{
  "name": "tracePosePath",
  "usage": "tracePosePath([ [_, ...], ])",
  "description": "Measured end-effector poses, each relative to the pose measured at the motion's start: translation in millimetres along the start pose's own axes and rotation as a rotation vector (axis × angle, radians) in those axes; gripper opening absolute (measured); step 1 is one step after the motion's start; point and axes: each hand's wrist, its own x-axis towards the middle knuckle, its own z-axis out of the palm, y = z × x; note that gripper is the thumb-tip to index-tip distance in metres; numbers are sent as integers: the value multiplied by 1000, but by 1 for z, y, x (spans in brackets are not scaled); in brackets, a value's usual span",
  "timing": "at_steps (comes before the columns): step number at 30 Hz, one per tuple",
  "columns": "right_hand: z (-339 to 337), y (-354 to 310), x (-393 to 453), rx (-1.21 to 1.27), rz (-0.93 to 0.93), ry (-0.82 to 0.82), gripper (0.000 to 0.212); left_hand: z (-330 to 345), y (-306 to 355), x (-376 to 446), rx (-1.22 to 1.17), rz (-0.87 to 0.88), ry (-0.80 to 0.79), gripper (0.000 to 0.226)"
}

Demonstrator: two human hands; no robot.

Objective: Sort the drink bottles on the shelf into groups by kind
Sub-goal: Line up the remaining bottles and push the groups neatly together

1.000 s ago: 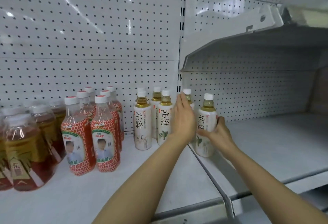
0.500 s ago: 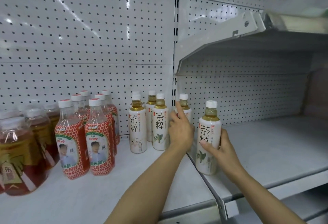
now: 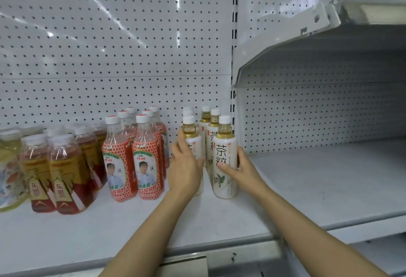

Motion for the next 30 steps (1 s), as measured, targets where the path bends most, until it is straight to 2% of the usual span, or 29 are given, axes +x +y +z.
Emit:
tracePosePath([
  [2, 2, 4, 7, -16, 24, -21, 52, -2, -8, 1, -91, -54, -31, 104],
  [4, -2, 8, 7, -103, 61, -29, 65, -2, -18, 0, -139, -136, -101, 109],
  [6, -4, 12, 5, -156, 66, 16, 77, 0, -27, 1, -116, -181, -173, 98],
  [9, 0, 13, 10, -141, 76, 65, 75, 3, -28, 7, -89, -201, -195, 71],
  [11, 4, 15, 16, -133, 97, 38, 71, 5, -26, 11, -112, -211, -199, 72],
  [12, 5, 17, 19, -113, 108, 16, 71, 7, -27, 13, -134, -222, -205, 78],
  [14, 2, 21, 21, -72, 119, -19, 81, 10, -32, 17, -220, -261, -228, 106],
  [16, 0, 22, 25, -46, 137, -44, 108, 10, -39, 22, -382, -331, -272, 137],
  [18, 2, 17, 31, 11, 189, -91, 126, 12, -44, 31, -519, -408, -348, 144],
  [19, 4, 17, 36, 39, 201, -117, 125, 13, -46, 36, -555, -421, -391, 141],
  [22, 13, 17, 46, 101, 177, -165, 93, 20, -52, 46, -614, -385, -457, 118],
  [24, 18, 19, 51, 134, 172, -170, 92, 24, -54, 49, -628, -372, -466, 109],
  [30, 19, 24, 60, 153, 181, -198, 95, 24, -50, 48, -621, -351, -451, 121],
])
